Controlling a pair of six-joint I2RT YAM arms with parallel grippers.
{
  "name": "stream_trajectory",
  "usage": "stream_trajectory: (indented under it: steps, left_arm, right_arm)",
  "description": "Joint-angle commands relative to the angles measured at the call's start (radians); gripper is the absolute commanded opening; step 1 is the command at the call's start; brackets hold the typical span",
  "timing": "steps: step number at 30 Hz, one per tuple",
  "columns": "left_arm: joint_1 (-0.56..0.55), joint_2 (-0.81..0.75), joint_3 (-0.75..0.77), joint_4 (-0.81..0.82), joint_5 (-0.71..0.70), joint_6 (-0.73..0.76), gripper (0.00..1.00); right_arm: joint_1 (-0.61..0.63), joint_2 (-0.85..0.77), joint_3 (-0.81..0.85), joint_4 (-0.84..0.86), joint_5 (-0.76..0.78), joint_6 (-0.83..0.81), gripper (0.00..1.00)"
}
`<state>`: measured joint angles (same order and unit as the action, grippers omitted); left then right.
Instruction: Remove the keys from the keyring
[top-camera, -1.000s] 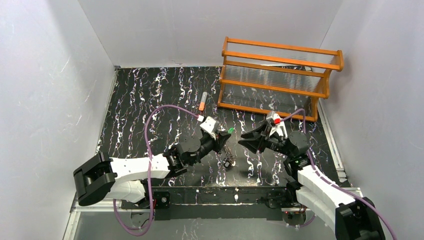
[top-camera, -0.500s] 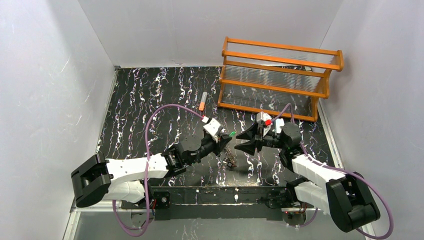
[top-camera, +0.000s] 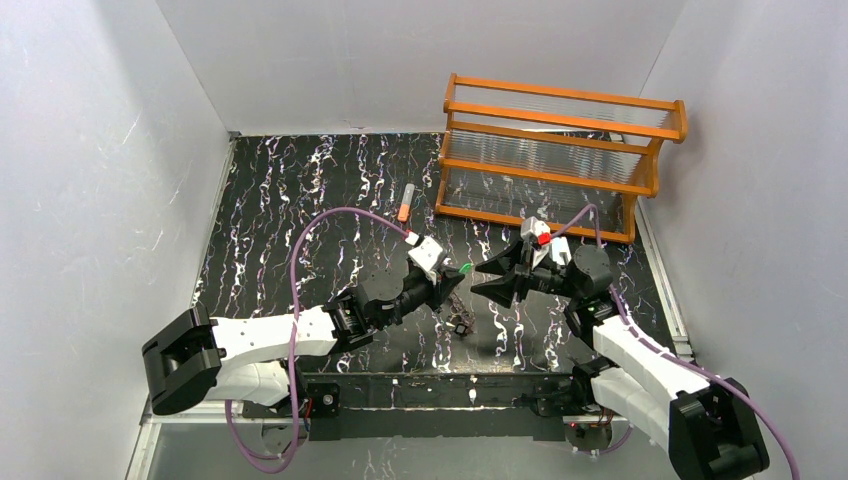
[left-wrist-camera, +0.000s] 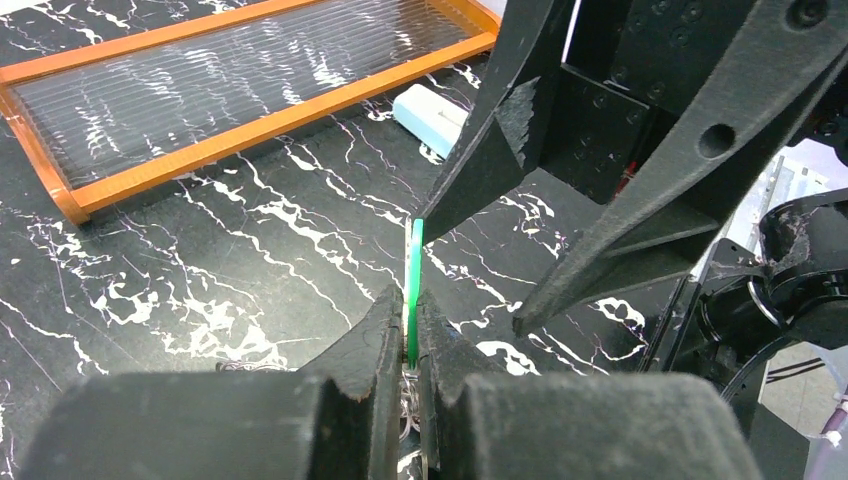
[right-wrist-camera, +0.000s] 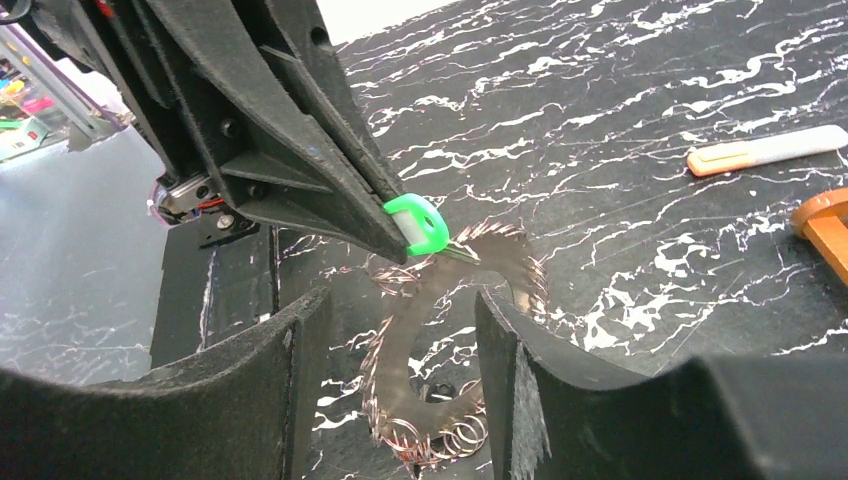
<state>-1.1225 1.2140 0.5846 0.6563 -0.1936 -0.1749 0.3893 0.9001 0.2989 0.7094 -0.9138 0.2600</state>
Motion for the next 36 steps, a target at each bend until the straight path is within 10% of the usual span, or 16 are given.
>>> stream_trajectory:
  steps: [1,36]
  left_arm:
    - [0.003,-0.022,0.041,0.022,0.021,0.02,0.0]
    - [0.003,-0.045,0.06,0.016,0.127,0.048,0.0]
  right_arm:
    - [0.005,0.002,0.036,-0.019,0.027,-0.005,0.62]
    - [0.028,0.432,0.09,0.439,-0.342,-0.091,0.4]
